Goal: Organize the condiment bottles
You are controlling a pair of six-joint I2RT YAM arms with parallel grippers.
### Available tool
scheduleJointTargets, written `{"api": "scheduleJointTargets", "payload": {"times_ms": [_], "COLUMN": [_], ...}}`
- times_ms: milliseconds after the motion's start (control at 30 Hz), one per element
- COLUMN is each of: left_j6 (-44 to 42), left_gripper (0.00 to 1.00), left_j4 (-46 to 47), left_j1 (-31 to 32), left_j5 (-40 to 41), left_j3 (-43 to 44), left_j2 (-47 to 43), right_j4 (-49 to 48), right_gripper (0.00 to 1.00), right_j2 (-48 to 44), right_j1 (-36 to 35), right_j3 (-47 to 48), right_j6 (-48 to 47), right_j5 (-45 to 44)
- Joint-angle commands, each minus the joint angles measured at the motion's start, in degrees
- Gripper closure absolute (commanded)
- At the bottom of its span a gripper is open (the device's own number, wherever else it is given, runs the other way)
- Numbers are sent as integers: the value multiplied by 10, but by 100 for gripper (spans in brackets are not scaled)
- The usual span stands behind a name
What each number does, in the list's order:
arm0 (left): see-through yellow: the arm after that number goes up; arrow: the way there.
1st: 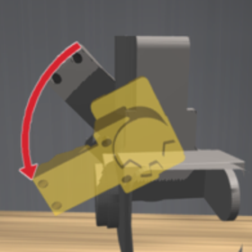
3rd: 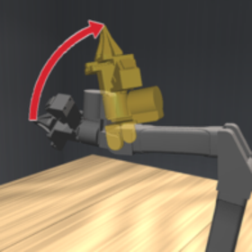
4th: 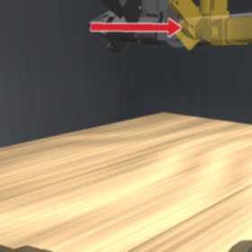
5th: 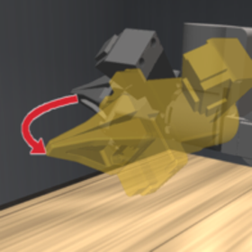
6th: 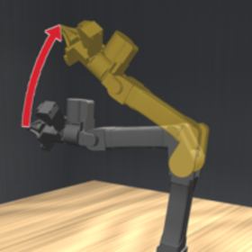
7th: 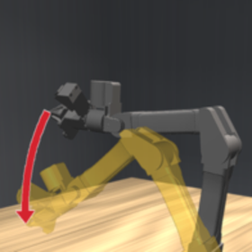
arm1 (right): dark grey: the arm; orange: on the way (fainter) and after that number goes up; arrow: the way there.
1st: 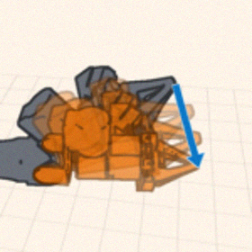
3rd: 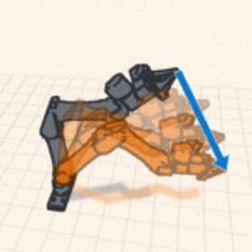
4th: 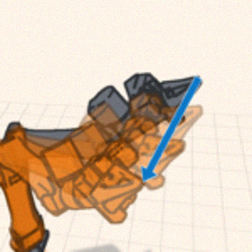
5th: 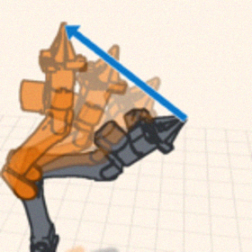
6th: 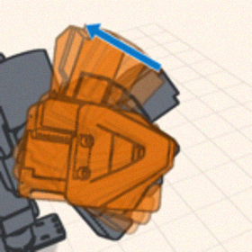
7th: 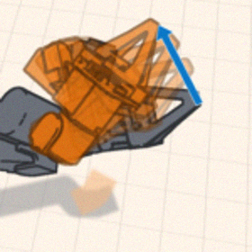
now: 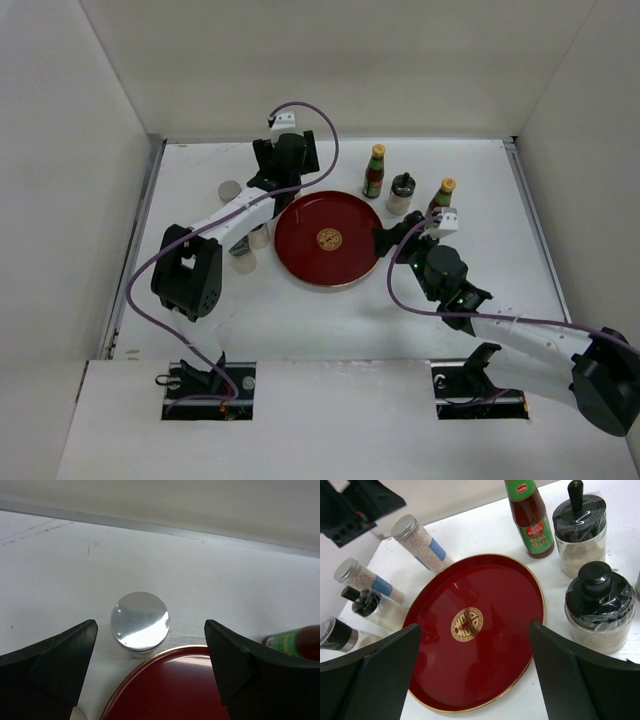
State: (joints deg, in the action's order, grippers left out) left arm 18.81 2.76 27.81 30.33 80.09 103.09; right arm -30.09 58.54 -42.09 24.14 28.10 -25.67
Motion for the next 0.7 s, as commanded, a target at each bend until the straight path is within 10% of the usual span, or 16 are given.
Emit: {"api": "scheduleJointTargets", "payload": {"times_ms": [0,333,667], "left_j6": [-14,-10,-11], "left_gripper": [10,16,58], "left_j4": [-30,-27,-22], "left_j1": [-3,-14,-19], "left_j5": [3,25,27], "left_j3": [53,74,84], "left_j2": [19,75,77], "right_j4": [-24,-14,-16], "right_gripper": [4,0,1], "right_j2": [-4,-6,-11], "right_j1": [-4,-3,6], "right_j3": [8,12,6], "right_j6": [-1,-1,3], "right_j5": [8,17,18]}}
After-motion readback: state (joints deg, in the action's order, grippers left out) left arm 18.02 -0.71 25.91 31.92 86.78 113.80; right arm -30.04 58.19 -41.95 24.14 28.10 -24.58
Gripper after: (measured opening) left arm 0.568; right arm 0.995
